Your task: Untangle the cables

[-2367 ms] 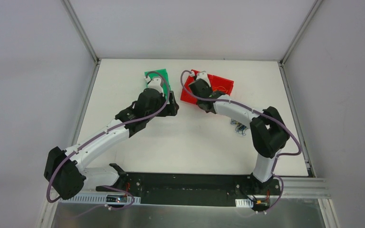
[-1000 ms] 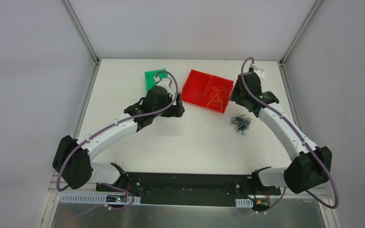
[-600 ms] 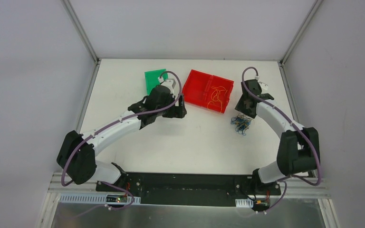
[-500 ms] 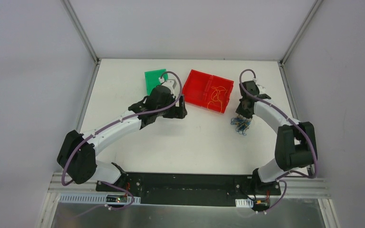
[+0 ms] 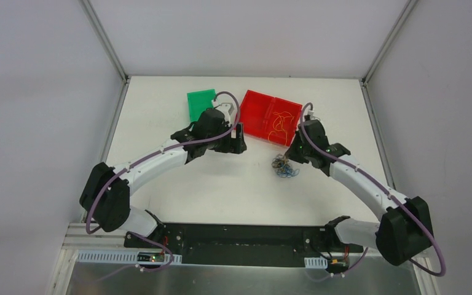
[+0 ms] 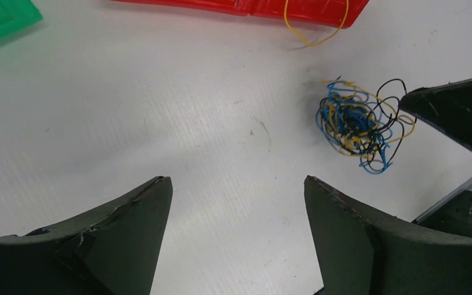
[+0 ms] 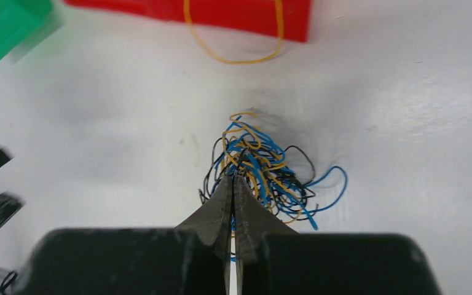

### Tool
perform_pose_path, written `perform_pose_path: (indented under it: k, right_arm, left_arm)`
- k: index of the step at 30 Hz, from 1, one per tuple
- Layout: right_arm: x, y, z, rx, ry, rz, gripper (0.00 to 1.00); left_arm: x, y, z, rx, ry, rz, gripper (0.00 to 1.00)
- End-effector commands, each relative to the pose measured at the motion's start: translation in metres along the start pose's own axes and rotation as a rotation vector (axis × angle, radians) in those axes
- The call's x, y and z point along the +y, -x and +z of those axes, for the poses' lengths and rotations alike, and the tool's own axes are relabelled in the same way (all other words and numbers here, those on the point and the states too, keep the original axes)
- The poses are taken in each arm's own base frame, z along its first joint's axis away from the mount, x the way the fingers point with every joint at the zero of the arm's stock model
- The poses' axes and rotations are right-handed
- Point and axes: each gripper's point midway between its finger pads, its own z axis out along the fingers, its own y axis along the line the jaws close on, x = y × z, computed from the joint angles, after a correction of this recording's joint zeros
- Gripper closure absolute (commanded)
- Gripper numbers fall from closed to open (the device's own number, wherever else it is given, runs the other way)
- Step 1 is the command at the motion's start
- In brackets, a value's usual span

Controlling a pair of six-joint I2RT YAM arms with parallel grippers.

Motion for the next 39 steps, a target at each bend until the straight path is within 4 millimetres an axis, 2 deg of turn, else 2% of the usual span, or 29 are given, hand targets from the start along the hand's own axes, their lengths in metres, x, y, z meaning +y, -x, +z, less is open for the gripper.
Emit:
perform_pose_path:
  k: [1,6,11,14,18,26,34,39]
  right_arm:
    - [0.050,-0.006,-0.025,-0.005,0.209,0.001,1.00]
    - [0.082,-0.002,-0.050,-0.003,0.366,-0.008,1.00]
    - [0.095,-0.007,-0.053,0.042,0.431,-0.027,1.00]
    - [0.102,-0.008,-0.058,0.050,0.474,-0.008,1.00]
    - [0.111,-0.005,-0.071,0.050,0.521,-0.001,1.00]
    - [0.131,0.007,-0.104,0.058,0.612,0.019,1.00]
    - [0.145,0.024,-0.127,0.043,0.649,0.032,1.00]
    - [0.152,0.022,-0.129,0.073,0.677,0.050,1.00]
  left_arm:
    - [-0.026,0.002,0.009,0.020,-0.124,0.031,0.18]
    - [-0.052,-0.011,0.018,0.031,-0.287,0.037,0.14]
    - [-0.069,-0.028,0.021,0.022,-0.412,0.041,0.10]
    - [-0.076,-0.037,0.031,0.016,-0.454,0.077,0.10]
    - [-0.085,-0.036,0.037,-0.030,-0.528,0.094,0.12]
    - [-0.099,-0.029,0.021,-0.109,-0.638,0.105,0.20]
    - [-0.106,-0.013,-0.022,-0.267,-0.714,0.172,0.15]
    - [-0.111,-0.003,-0.034,-0.319,-0.735,0.173,0.15]
